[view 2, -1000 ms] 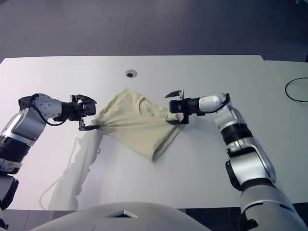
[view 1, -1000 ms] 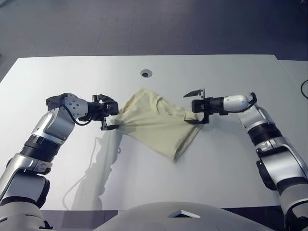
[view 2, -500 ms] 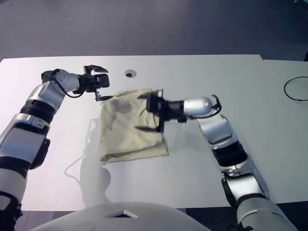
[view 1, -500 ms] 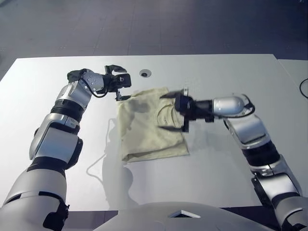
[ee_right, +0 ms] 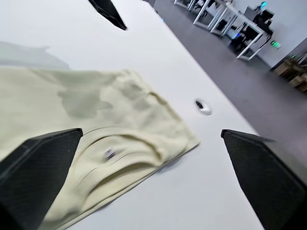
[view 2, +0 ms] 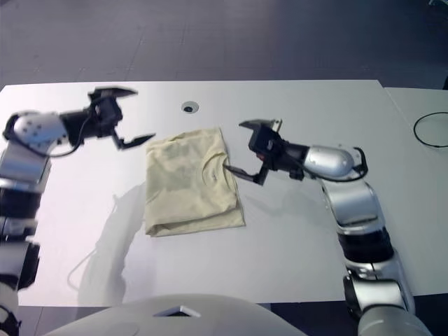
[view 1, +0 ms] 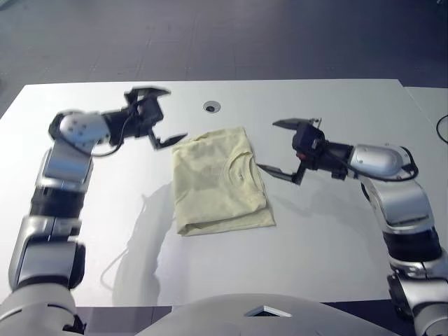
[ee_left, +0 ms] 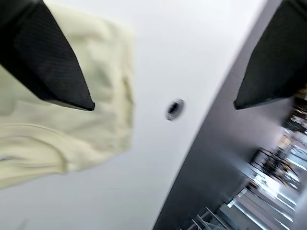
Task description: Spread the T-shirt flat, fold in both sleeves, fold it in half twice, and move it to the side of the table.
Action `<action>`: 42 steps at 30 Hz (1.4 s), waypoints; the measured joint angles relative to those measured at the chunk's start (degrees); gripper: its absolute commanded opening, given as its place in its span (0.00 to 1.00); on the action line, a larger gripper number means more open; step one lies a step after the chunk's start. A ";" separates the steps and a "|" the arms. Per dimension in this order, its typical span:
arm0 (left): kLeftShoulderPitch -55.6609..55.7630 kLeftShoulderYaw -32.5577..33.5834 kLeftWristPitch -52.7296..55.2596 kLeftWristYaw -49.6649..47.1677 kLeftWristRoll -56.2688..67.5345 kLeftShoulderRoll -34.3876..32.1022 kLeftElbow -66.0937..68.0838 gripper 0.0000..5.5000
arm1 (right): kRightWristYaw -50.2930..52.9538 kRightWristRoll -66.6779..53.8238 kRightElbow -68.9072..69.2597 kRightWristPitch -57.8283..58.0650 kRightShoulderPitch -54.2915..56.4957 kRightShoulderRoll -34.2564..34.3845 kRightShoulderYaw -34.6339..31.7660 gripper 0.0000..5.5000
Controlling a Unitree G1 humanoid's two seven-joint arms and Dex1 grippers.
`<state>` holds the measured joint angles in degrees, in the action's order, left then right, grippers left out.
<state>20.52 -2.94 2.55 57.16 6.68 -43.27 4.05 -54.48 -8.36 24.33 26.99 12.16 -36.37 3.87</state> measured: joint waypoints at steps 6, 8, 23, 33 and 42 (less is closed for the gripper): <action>-28.96 4.26 12.45 4.00 7.56 -1.87 -26.29 0.98 | -4.31 -2.02 14.33 3.63 -18.85 -5.19 -4.27 0.98; -36.95 7.69 16.13 5.98 9.57 -3.79 -35.96 0.98 | -5.99 -1.75 19.29 3.39 -25.05 -8.25 -5.19 0.98; -58.24 2.24 -2.47 -8.32 -32.29 -6.98 -51.09 0.98 | -3.07 7.78 28.37 -5.83 -38.13 -16.17 -2.50 0.98; -47.52 -7.46 -1.31 -15.95 -48.49 -0.39 -42.95 0.75 | -2.12 10.15 24.04 -9.14 -33.91 -17.38 1.95 0.98; -44.63 -10.72 1.10 -14.50 -49.75 1.23 -40.57 0.44 | 1.79 24.00 9.99 -20.50 -22.05 -13.77 15.08 0.98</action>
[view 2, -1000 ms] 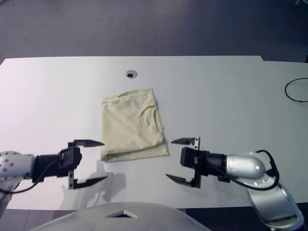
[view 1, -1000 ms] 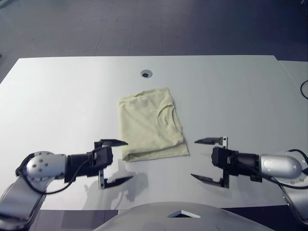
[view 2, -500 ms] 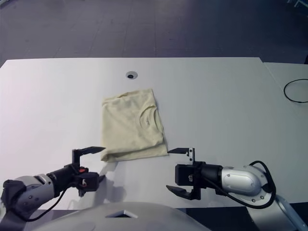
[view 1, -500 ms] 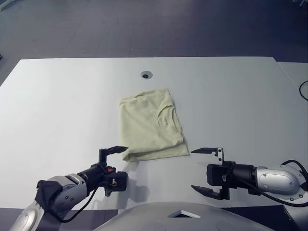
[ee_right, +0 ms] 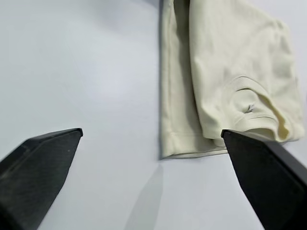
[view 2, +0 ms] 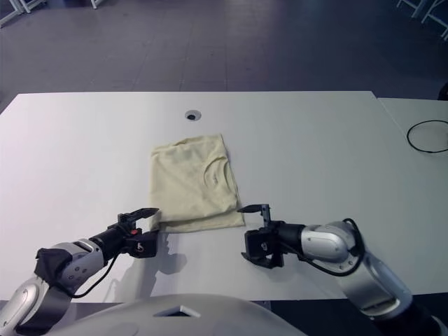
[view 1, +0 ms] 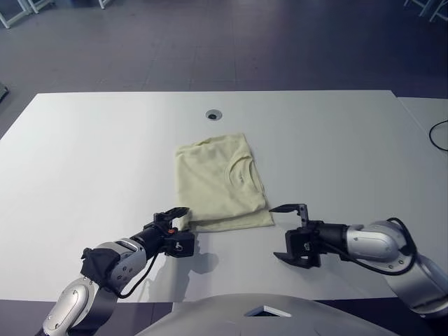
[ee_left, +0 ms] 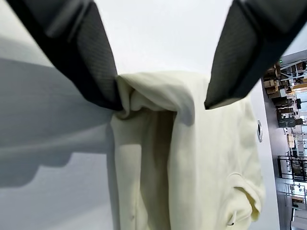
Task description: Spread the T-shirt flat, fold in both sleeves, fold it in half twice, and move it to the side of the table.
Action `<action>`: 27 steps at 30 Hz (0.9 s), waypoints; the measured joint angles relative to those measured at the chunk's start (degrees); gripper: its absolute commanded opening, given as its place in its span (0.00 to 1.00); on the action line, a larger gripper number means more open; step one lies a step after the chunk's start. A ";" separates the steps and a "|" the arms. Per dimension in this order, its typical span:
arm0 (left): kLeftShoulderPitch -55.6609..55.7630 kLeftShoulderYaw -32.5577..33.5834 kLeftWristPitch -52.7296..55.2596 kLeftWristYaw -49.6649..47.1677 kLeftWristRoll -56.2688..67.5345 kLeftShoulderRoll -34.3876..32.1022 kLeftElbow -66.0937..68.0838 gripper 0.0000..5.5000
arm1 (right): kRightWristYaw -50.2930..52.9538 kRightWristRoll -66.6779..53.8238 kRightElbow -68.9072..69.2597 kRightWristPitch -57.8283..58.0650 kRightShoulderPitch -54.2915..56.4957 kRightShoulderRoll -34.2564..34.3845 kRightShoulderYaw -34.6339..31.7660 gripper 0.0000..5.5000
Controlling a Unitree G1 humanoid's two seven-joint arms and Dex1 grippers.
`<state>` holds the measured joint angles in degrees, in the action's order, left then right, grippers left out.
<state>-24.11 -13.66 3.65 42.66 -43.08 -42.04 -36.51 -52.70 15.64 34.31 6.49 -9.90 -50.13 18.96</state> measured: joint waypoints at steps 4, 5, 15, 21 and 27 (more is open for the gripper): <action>1.25 -0.77 0.32 1.45 0.18 -0.03 0.85 0.30 | 3.22 3.61 -4.52 -4.82 3.54 2.71 2.88 0.98; 1.34 -0.90 0.51 1.75 0.26 -0.05 0.92 0.27 | 4.19 4.57 -5.66 -5.91 4.49 3.58 3.64 0.98; 2.49 -1.93 0.29 3.38 0.58 -0.88 1.99 0.04 | 12.22 14.79 -15.43 -15.26 12.82 7.45 8.15 0.94; 3.68 -2.03 -1.64 2.91 1.71 -1.82 3.55 0.04 | 13.79 16.28 -19.14 -16.77 14.36 8.42 8.73 0.75; 5.71 -2.19 -8.49 -5.27 2.72 -1.76 10.60 0.04 | 14.57 16.47 -19.84 -18.57 13.35 8.18 8.52 0.55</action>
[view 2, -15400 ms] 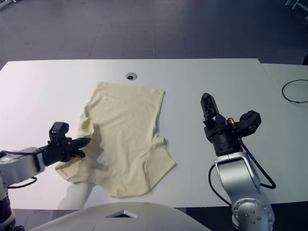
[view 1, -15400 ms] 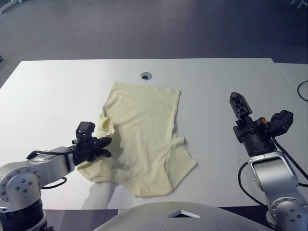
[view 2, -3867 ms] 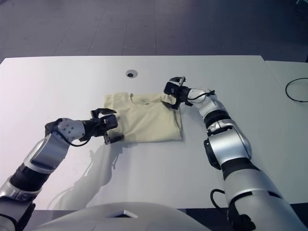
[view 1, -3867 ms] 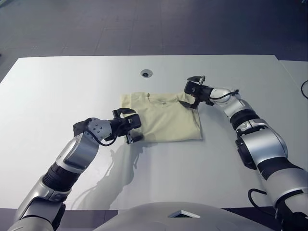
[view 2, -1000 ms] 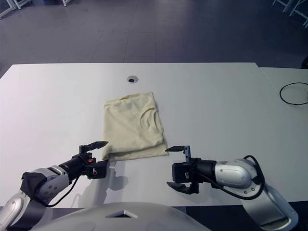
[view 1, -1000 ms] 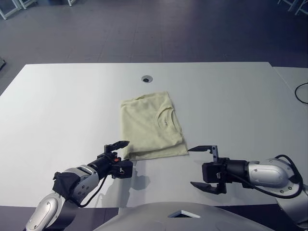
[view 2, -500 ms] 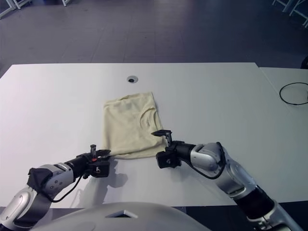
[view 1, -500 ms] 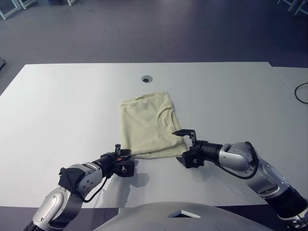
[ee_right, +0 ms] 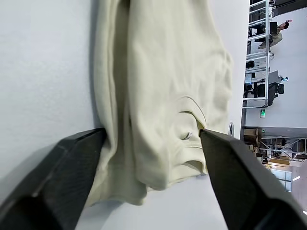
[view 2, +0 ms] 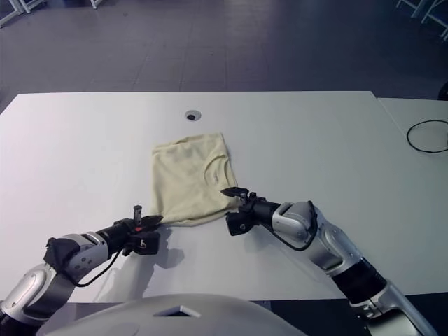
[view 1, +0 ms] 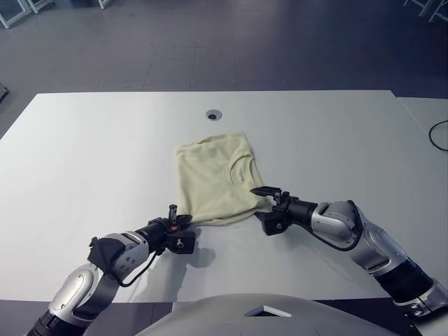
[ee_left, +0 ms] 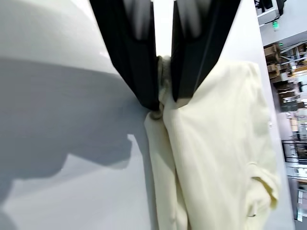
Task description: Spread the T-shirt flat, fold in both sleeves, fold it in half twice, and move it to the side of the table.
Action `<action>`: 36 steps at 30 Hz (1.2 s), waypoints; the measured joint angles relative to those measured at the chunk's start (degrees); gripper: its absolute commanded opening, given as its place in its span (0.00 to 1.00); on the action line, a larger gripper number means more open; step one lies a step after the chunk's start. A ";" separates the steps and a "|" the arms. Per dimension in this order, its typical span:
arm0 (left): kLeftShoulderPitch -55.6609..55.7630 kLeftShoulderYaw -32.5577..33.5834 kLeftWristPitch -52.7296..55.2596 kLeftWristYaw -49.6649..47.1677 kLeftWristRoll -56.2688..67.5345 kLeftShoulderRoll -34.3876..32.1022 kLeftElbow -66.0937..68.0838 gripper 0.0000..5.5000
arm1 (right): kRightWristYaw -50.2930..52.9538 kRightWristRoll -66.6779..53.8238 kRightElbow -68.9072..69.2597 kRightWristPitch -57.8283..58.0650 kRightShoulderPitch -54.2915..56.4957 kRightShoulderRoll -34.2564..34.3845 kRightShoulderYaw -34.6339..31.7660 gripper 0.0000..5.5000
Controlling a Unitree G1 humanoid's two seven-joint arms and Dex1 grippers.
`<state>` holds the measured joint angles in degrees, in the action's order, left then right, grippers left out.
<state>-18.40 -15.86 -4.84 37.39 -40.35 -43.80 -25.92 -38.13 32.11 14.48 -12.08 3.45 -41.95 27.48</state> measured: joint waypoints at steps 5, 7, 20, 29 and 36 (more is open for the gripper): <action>1.44 -0.48 -4.66 -5.50 0.13 0.02 4.91 0.04 | 0.03 -0.01 -1.10 -1.73 -0.45 -0.55 0.01 0.40; 1.90 -0.56 -5.90 -5.61 0.12 -0.23 5.48 0.04 | 0.16 -0.01 -2.24 -2.15 -0.01 -0.55 -0.03 0.32; 7.21 -1.02 -15.92 -15.73 0.09 -0.47 14.96 0.04 | 0.62 0.23 -8.57 -2.48 2.83 -0.53 -0.66 0.01; 9.66 -1.26 -21.54 -10.16 9.54 -5.31 19.87 0.04 | -12.01 -15.11 0.00 6.00 0.82 -2.75 -4.59 0.01; -1.30 0.26 -11.22 11.46 34.45 -22.16 1.01 0.03 | -28.98 -37.06 10.87 23.08 -3.20 -9.63 -7.69 0.00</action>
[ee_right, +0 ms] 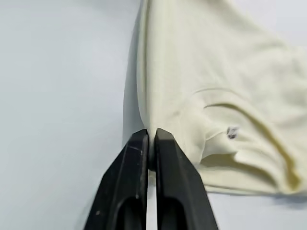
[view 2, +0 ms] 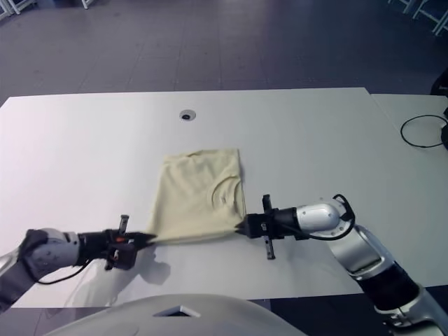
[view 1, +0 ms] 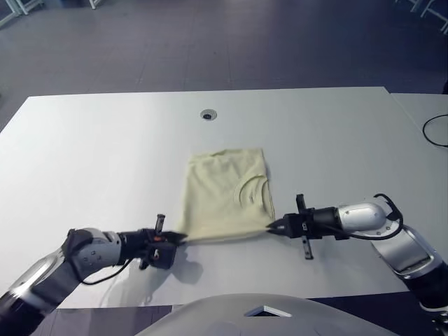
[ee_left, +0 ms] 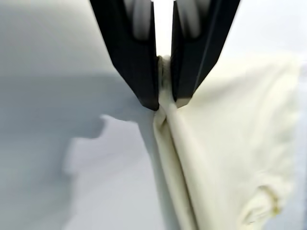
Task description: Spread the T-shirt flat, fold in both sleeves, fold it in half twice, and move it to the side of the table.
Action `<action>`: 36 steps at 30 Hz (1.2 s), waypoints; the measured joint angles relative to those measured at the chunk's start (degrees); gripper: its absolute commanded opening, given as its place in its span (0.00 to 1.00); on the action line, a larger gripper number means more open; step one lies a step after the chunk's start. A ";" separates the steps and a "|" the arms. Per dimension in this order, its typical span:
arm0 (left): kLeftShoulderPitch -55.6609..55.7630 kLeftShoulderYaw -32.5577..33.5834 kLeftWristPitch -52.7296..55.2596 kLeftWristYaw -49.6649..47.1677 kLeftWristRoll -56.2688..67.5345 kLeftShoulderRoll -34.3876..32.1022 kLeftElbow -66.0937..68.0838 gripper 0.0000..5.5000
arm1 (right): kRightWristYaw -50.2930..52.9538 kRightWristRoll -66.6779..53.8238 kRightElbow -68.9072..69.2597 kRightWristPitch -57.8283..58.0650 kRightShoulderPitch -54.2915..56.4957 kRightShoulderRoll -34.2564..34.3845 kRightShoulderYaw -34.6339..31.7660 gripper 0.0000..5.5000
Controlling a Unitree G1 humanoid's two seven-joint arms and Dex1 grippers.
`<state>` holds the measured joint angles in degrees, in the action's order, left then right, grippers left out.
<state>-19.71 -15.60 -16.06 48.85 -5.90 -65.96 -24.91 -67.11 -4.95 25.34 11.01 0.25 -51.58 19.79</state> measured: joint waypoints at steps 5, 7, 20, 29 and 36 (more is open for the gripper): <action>-0.33 6.68 23.96 11.25 26.56 -11.90 -21.00 0.03 | -9.18 -14.71 6.29 13.41 -1.06 -7.23 -4.58 0.00; 3.87 9.53 32.68 12.67 36.83 -13.64 -24.74 0.03 | -13.06 -22.89 8.53 19.84 -0.59 -10.46 -7.56 0.00; 17.90 13.22 47.21 22.47 49.98 -12.76 -12.99 0.03 | -11.27 -42.71 -5.64 43.93 20.68 -4.49 -11.29 0.00; 27.44 6.19 48.45 25.37 43.73 -4.23 -3.50 0.03 | -11.43 -37.09 -15.11 43.96 25.43 -0.40 -5.27 0.00; 33.23 1.24 47.41 26.46 36.46 2.55 4.90 0.03 | -11.83 -29.93 -28.20 39.74 30.35 5.65 -1.60 0.00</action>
<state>13.52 -14.37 31.35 75.31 30.56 -63.41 -20.00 -78.94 -34.88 -2.86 50.74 30.60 -45.93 18.19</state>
